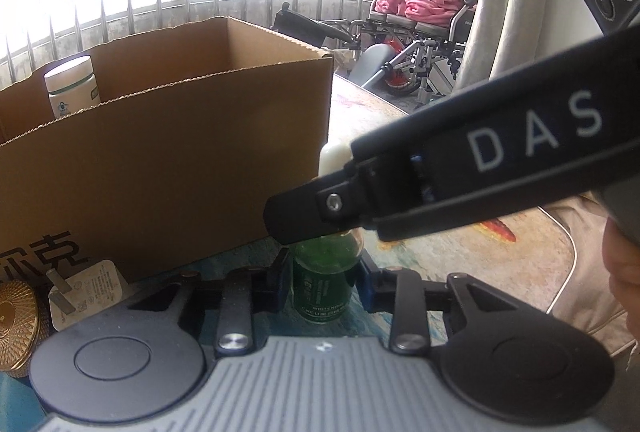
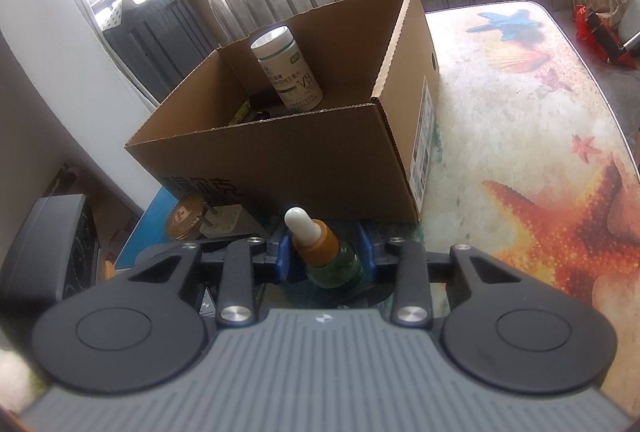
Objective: Organize rigid objects
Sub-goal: 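Lift the dropper bottle into the box and open the right tool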
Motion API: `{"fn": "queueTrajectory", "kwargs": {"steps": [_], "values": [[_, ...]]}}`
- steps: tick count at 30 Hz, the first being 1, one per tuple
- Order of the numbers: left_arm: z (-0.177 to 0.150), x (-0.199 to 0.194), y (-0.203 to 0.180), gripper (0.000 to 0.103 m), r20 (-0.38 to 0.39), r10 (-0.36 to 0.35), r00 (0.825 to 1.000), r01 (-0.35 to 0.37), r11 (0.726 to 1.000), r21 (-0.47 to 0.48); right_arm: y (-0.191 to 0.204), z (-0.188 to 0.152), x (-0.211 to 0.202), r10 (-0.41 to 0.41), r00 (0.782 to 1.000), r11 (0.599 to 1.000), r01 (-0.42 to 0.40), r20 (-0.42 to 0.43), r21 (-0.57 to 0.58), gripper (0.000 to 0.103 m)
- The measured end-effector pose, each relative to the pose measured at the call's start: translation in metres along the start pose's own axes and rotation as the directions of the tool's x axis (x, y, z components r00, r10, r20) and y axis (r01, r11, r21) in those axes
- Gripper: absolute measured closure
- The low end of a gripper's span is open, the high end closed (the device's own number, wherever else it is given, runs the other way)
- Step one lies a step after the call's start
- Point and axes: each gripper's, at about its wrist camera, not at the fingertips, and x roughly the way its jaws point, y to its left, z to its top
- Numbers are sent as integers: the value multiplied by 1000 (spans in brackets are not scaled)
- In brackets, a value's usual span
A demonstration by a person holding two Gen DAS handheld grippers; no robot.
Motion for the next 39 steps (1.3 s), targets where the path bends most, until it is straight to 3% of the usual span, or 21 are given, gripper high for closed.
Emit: {"fn": "queueTrajectory", "kwargs": {"steps": [6, 8, 13, 24, 28, 33, 39], "values": [[8, -21, -1, 70, 41, 2, 999, -2, 1000, -3, 14, 6, -16, 23, 1000, 1000, -23, 14, -12, 74], [16, -35, 0, 69, 66, 4, 998, -4, 1000, -1, 26, 12, -27, 33, 999, 999, -31, 34, -39, 83], [36, -70, 7, 70, 148, 23, 989, -20, 1000, -18, 56, 34, -45, 59, 996, 993, -52, 64, -109, 83], [97, -102, 42, 70, 233, 63, 970, -45, 996, -82, 97, 106, -58, 111, 988, 968, -83, 111, -237, 83], [128, -83, 62, 70, 209, 69, 975, -48, 993, -104, 88, 145, -36, 124, 988, 971, -103, 87, -215, 83], [161, -32, 96, 69, 122, 49, 991, -28, 985, -172, 62, 190, 16, 132, 991, 980, -127, 19, -156, 83], [175, 29, 124, 65, -5, 49, 999, -49, 971, -235, 31, 214, 73, 125, 990, 986, -131, -62, -107, 83]]}}
